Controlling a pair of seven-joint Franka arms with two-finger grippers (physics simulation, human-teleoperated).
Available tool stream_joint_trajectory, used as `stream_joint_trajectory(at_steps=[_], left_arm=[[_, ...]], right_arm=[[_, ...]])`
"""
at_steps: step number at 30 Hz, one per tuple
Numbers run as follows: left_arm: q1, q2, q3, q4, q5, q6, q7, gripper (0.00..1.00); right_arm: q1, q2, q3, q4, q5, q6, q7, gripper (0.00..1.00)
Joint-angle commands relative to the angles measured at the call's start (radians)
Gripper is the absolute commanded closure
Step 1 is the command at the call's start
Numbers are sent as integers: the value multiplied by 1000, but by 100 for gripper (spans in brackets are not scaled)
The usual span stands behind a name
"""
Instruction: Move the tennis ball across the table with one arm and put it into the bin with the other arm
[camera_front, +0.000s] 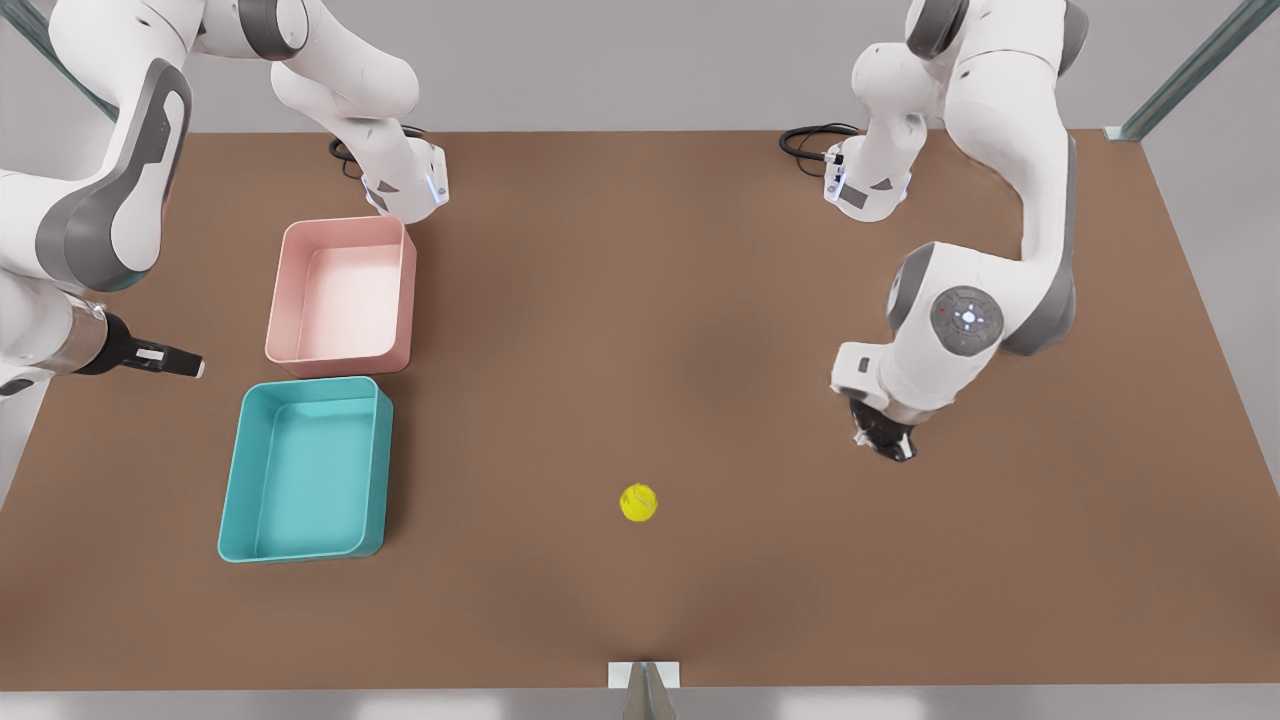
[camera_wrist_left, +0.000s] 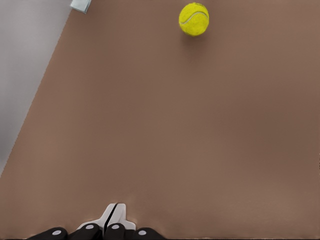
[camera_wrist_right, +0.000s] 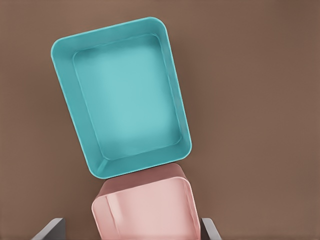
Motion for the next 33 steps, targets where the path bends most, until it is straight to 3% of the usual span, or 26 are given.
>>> stream_joint_trajectory(at_steps=[1, 2, 3, 5, 11, 14, 16, 18, 20, 25, 33], left_arm=[[2, -44, 22, 58, 41, -405, -551, 0], [1, -67, 23, 57, 41, -416, -574, 0], [-3, -110, 104, 57, -4, -434, -800, 0], [-3, -148, 164, 68, -207, -436, -1245, 0], [22, -150, 175, 60, -166, -523, -1191, 0], [20, -150, 172, 58, -160, -558, -1190, 0], [20, -148, 172, 58, -160, -560, -1188, 0], [22, -147, 172, 57, -160, -574, -1190, 0], [22, -147, 172, 55, -160, -575, -1190, 0], [20, -147, 172, 54, -163, -589, -1190, 0], [20, -141, 172, 54, -163, -589, -1190, 0]], right_arm=[[0, -1, 0, 0, 1, 0, -1, 0], [1, -1, 0, 0, 1, 0, -1, 0], [0, -1, 0, 0, 1, 0, -1, 0], [0, -1, 0, 0, 2, 0, -1, 0], [7, 23, 6, 4, 4, 1, 2, 0], [58, 120, 30, 53, 103, 7, 3, 0], [62, 313, 64, 123, 272, 118, -1, 0], [217, 408, 66, 131, 222, 182, 66, 0], [300, 454, 66, 151, 208, 319, 227, 0], [443, 559, 64, 154, 126, 624, 226, 0], [569, 723, 50, 304, 126, 925, 209, 0]])
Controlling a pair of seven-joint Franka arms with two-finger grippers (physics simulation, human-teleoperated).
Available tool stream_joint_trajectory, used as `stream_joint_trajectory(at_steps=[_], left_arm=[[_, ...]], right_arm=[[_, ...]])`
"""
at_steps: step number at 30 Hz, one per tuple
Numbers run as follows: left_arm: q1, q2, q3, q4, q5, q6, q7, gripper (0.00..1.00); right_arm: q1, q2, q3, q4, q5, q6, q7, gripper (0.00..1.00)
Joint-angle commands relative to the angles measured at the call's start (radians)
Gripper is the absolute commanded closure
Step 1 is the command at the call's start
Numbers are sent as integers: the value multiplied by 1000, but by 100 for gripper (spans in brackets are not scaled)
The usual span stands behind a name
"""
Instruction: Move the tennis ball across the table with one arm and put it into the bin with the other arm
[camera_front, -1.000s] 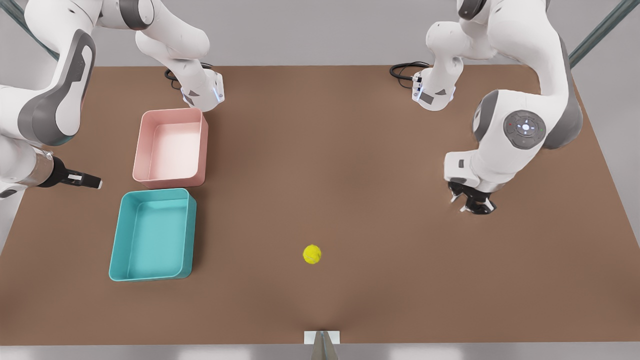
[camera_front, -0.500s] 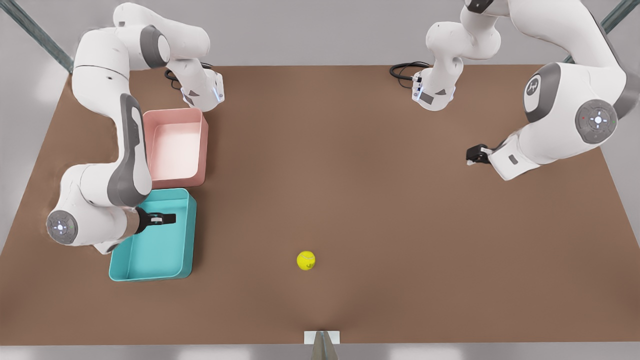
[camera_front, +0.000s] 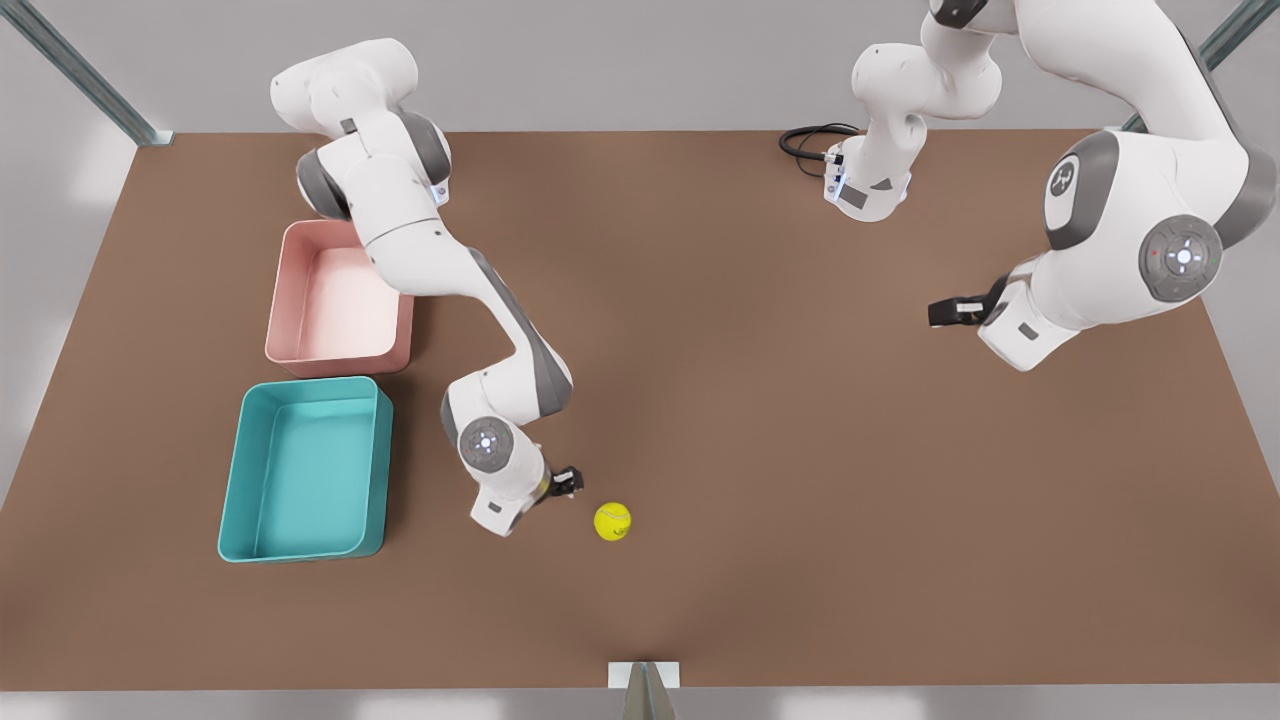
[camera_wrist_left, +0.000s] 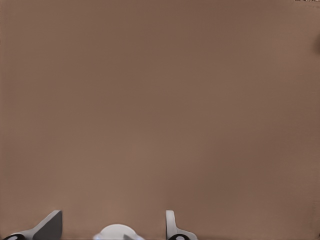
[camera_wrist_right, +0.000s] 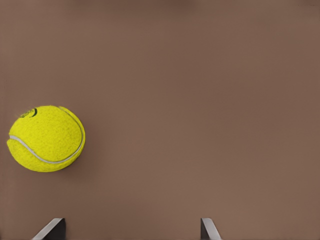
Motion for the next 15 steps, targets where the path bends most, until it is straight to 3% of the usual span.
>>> stream_joint_trajectory(at_steps=[1, 8, 15], left_arm=[[0, -1, 0, 0, 0, -8, -201, 0], [-1, 1, 0, 0, 0, -10, -203, 0], [0, 12, 0, 0, 0, -14, -203, 0]], right_arm=[[15, 9, -4, 17, -2, 234, 80, 0], [78, 124, -5, 75, -4, 495, 78, 0], [84, 183, -5, 103, -4, 553, 75, 0]])
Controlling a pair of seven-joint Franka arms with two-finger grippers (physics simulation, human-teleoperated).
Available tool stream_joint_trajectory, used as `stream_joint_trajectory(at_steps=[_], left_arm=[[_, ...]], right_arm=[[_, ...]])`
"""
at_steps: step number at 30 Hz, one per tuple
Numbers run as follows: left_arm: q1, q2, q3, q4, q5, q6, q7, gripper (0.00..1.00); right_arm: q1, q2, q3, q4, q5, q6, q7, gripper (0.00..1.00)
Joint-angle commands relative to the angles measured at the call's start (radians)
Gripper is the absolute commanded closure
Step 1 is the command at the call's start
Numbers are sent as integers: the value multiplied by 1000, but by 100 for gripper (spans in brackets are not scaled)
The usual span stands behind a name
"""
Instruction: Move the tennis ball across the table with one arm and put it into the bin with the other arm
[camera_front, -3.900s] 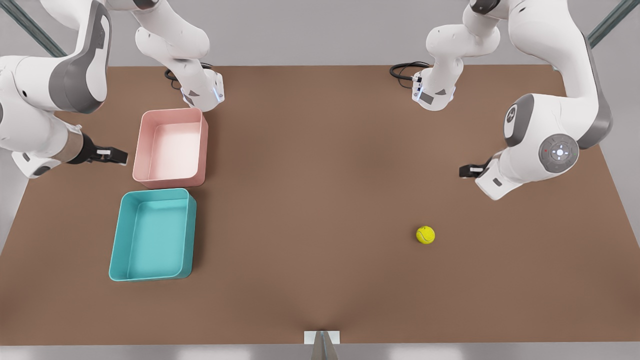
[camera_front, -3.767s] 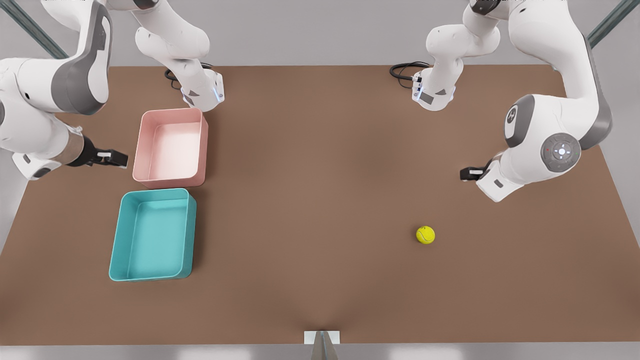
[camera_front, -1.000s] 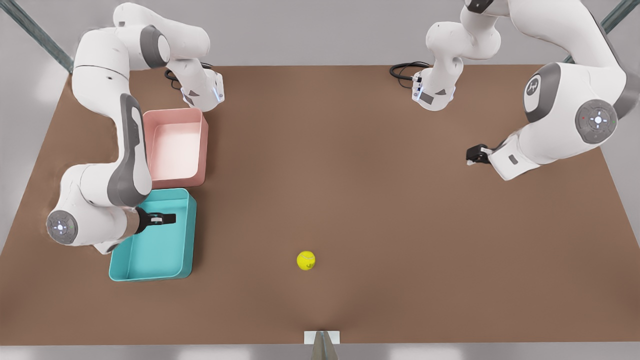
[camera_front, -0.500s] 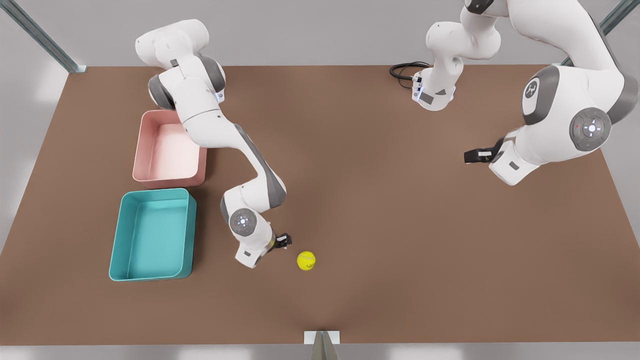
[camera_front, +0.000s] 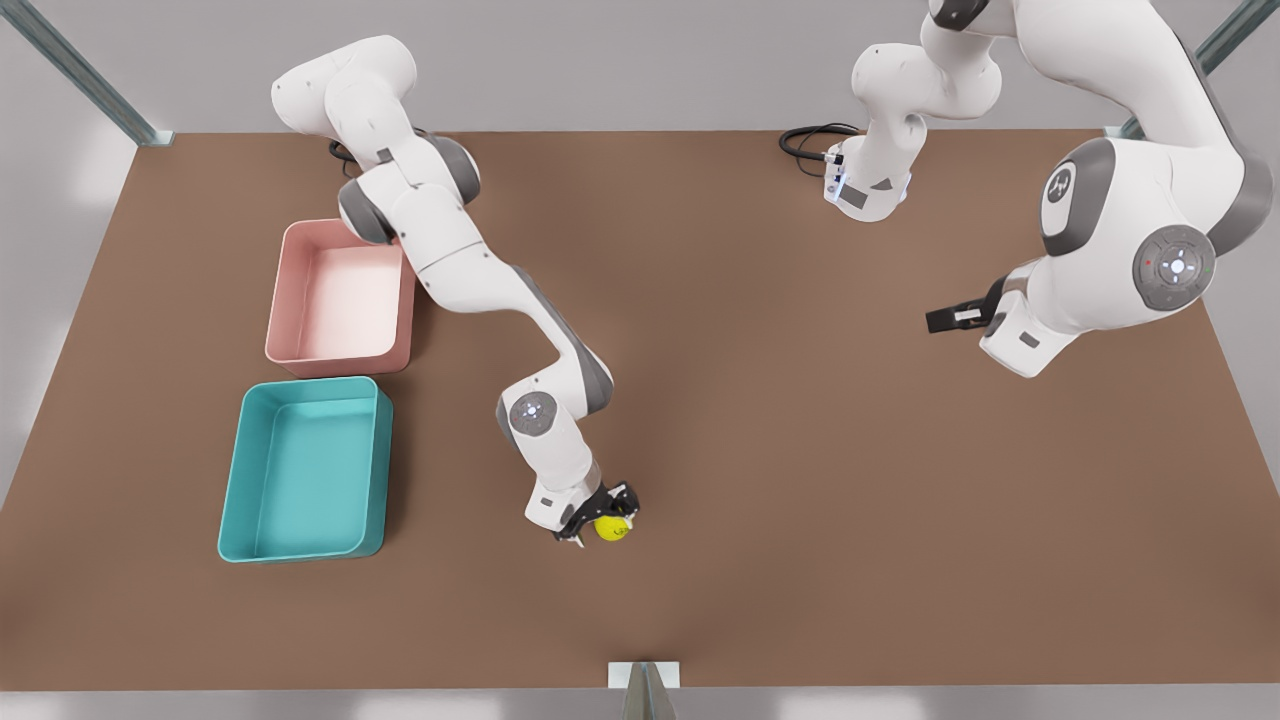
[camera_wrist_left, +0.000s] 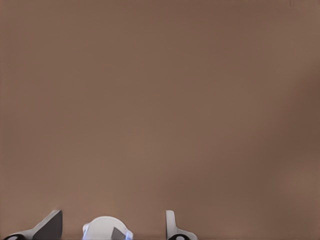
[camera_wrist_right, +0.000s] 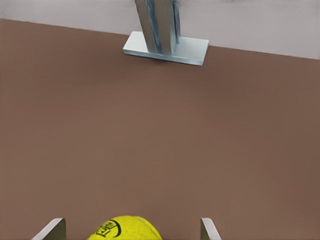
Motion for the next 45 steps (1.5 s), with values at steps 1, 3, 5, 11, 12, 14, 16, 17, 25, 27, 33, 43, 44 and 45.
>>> stream_joint_trajectory(at_steps=[1, 3, 5, 11, 12, 14, 16, 17, 25, 27, 33, 43, 44, 45], left_arm=[[0, 1, 0, 0, 0, -3, -88, 0], [0, 2, 0, 0, 0, -3, -88, 0], [0, 2, 0, 0, 0, -3, -89, 0], [0, 4, 0, 0, 0, -3, -89, 0], [0, 2, 0, 0, 0, -3, -89, 0], [0, 4, 0, 0, 0, -3, -89, 0], [0, 5, 0, 0, 0, -3, -89, 0], [0, 8, 0, 0, 0, -3, -89, 0], [2, 18, 0, 0, 1, 0, -89, 0], [2, 18, 0, 0, 1, 0, -89, 0], [2, 18, 0, 3, 1, -2, -92, 0], [2, 22, 0, 3, 1, -3, -92, 0], [2, 22, 0, 3, 1, -3, -92, 0], [2, 22, 0, 3, 1, -3, -92, 0]], right_arm=[[5, 5, -1, 1, 2, 93, 28, 0], [21, 21, -18, 1, 2, 105, 31, 0], [21, 33, -24, 1, 2, 127, 26, 0], [22, 67, -21, -13, 3, 161, 23, 0], [22, 68, -21, -13, 3, 161, 2, 0], [22, 84, -21, -10, 2, 165, -5, 0], [32, 96, -23, -10, 2, 173, -5, 0], [33, 101, -24, -8, 2, 174, -5, 0], [35, 81, -18, -10, 5, 173, -8, 41], [30, 48, -17, -21, 17, 168, -8, 41], [-111, -266, -17, -410, 8, 161, -181, 39], [-363, -548, -253, -597, 11, -513, -825, 39], [-366, -550, -276, -626, 12, -514, -844, 39], [-372, -550, -287, -643, 19, -514, -857, 39]])
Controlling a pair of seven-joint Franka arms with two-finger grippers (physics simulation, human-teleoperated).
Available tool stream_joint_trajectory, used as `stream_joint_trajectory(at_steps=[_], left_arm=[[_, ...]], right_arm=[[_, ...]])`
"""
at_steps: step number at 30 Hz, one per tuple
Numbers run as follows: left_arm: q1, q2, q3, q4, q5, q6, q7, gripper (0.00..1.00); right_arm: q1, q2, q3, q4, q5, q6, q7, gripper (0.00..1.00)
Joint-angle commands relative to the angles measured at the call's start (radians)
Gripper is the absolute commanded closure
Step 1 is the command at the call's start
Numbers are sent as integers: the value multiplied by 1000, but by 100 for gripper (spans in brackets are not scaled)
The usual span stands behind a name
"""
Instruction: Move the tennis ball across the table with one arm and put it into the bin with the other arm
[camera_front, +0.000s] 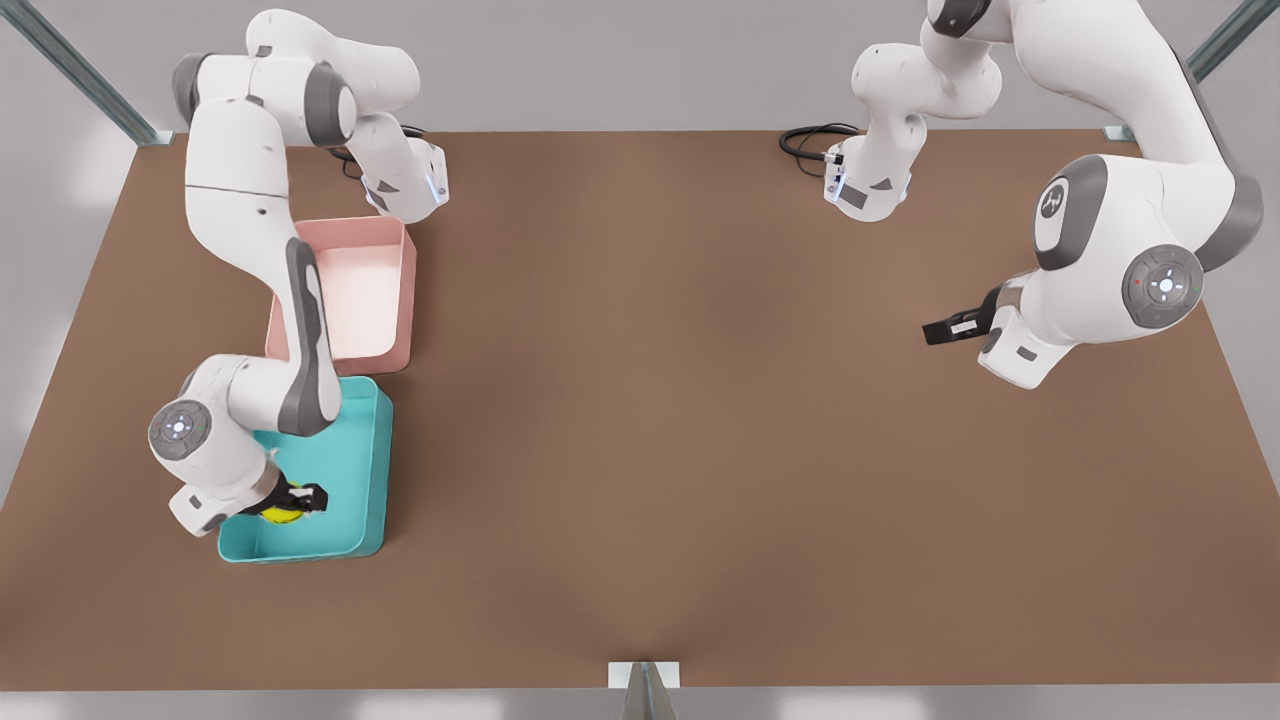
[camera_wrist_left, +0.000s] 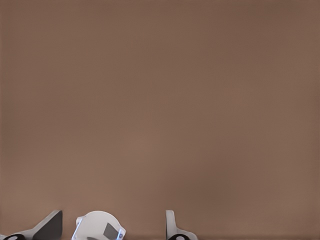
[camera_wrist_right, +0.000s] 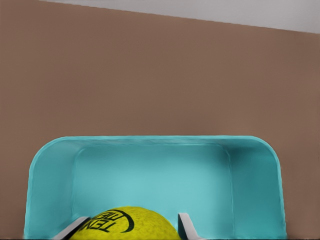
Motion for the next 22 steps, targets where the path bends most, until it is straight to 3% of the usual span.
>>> stream_joint_trajectory(at_steps=[1, 2, 7, 10, 12, 18, 22], left_arm=[[0, 0, 0, 0, 0, -1, -8, 0], [0, 0, 0, 0, 0, 1, -8, 0], [0, 2, 0, 0, 0, 1, -8, 0], [-1, 2, 0, 0, 0, 1, -8, 0], [0, 0, 0, 0, 0, 1, -8, 0], [-2, 0, 0, 0, 4, 1, -7, 0], [-2, 0, 0, 0, 2, -1, -8, 0]], right_arm=[[-8, 2, -13, -30, 22, -170, -482, 39], [-8, 8, -13, -42, 62, -167, -482, 0], [-8, 2, -13, -30, 79, -175, -470, 0], [-6, -75, 1, 142, -62, -521, -76, 0], [-8, -219, 52, 174, -160, -616, -85, 0], [-100, -402, 138, 67, -155, -696, 27, 0], [-108, -477, 144, 9, -146, -715, 82, 0]])
